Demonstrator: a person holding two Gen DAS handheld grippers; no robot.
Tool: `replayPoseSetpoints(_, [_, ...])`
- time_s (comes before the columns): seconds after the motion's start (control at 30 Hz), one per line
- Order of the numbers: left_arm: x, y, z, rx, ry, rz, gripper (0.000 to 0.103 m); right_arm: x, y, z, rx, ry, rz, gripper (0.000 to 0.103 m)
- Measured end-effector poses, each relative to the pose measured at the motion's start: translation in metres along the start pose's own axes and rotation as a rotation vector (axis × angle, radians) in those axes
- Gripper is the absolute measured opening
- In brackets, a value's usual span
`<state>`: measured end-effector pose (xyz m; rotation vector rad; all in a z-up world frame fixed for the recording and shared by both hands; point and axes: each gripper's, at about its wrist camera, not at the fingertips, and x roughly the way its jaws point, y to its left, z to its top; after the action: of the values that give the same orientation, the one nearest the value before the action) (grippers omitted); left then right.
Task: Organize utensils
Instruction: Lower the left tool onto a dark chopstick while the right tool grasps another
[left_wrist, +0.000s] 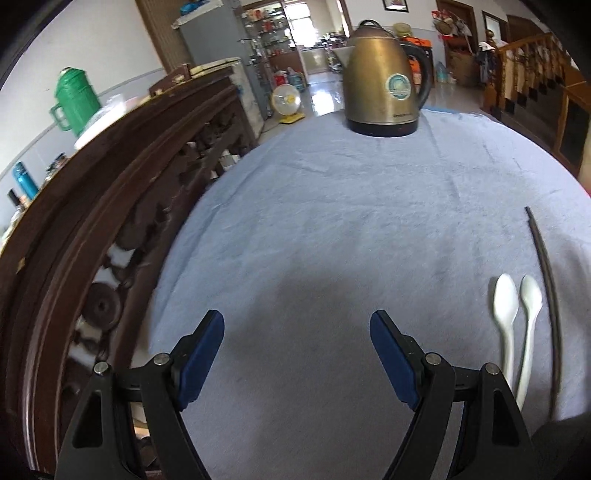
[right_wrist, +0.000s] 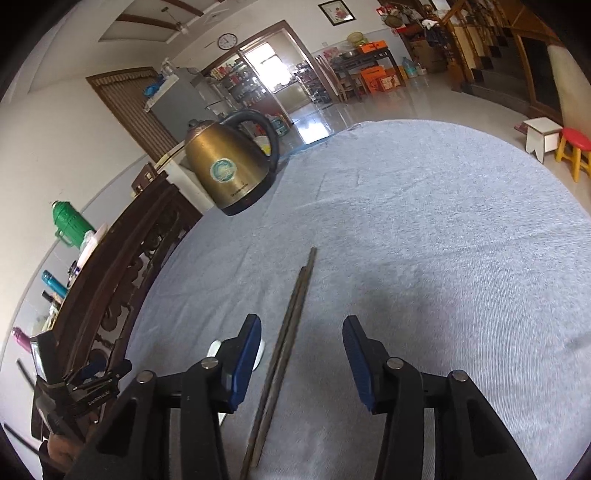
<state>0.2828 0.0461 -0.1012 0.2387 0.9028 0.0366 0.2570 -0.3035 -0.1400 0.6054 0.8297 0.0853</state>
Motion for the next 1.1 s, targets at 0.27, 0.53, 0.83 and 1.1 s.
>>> replayPoseSetpoints(0.27, [0.026, -0.050, 0.060, 0.041, 0.049, -0.237, 0.082, 0.015, -0.020, 0.018, 0.062, -0.008, 0.014, 0.049])
replayPoseSetpoints(0.53, [0.051, -0.130, 0.094, 0.154, 0.139, -0.444, 0.082, 0.020, -0.039, 0.024, 0.080, -0.005, -0.001, 0.049])
replayPoseSetpoints(0.83, [0.060, -0.194, 0.082, 0.289, 0.184, -0.493, 0.082, 0.021, -0.056, 0.027, 0.093, -0.005, -0.009, 0.049])
replayPoseSetpoints(1.1, [0.066, -0.206, 0.076, 0.319, 0.198, -0.491, 0.082, 0.021, -0.062, 0.028, 0.096, -0.005, 0.003, 0.049])
